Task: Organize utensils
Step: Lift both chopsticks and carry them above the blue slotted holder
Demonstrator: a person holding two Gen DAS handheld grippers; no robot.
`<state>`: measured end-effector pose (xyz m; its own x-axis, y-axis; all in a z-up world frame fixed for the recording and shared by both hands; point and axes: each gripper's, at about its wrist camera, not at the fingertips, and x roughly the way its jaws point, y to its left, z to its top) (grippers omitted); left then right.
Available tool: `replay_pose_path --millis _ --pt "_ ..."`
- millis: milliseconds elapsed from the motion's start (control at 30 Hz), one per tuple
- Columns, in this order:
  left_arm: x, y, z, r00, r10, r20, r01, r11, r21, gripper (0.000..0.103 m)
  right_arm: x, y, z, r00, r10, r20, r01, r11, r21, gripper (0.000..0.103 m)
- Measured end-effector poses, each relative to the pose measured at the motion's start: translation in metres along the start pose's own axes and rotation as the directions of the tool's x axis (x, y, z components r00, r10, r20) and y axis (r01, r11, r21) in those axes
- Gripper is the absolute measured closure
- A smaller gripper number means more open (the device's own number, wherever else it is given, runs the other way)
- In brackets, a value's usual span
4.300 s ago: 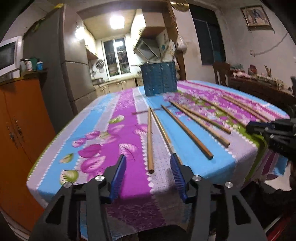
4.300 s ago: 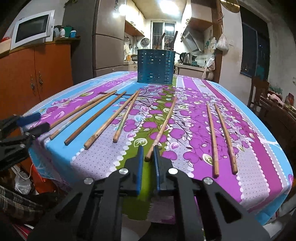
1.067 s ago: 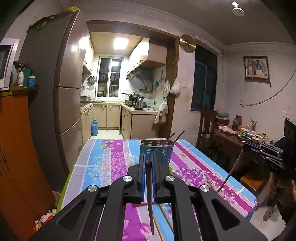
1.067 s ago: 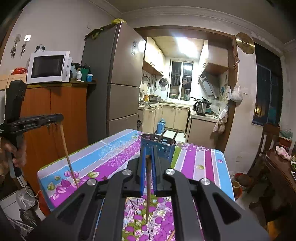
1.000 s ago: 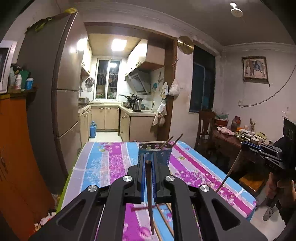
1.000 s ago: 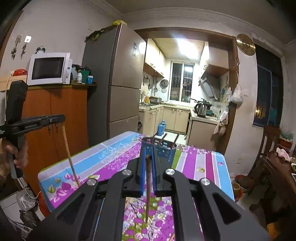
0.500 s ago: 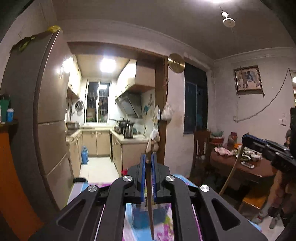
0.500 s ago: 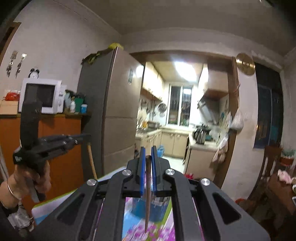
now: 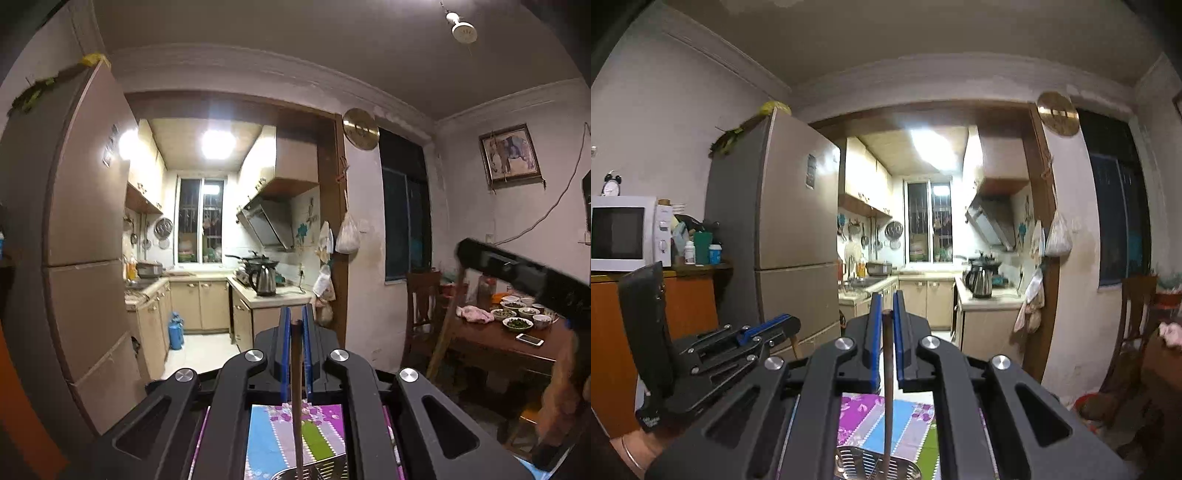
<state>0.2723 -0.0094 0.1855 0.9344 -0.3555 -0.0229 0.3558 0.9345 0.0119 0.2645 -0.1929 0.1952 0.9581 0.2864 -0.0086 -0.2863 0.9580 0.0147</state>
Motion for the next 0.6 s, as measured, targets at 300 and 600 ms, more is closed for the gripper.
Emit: replay_pose_path --millis 300,600 --pt "0.044 0.011 -0.055 0.994 0.012 -0.112 -0.014 1.0 -0.013 0.095 0.055 0.002 -0.063 0.987 -0.02 -0.157 0.022 1.0 0.011 0.098" --pt "0.06 0.022 -0.094 0.979 0.029 -0.203 -0.039 0.998 -0.047 0.095 0.07 0.006 -0.099 0.966 -0.047 -0.255 0.051 0.999 0.006 0.098"
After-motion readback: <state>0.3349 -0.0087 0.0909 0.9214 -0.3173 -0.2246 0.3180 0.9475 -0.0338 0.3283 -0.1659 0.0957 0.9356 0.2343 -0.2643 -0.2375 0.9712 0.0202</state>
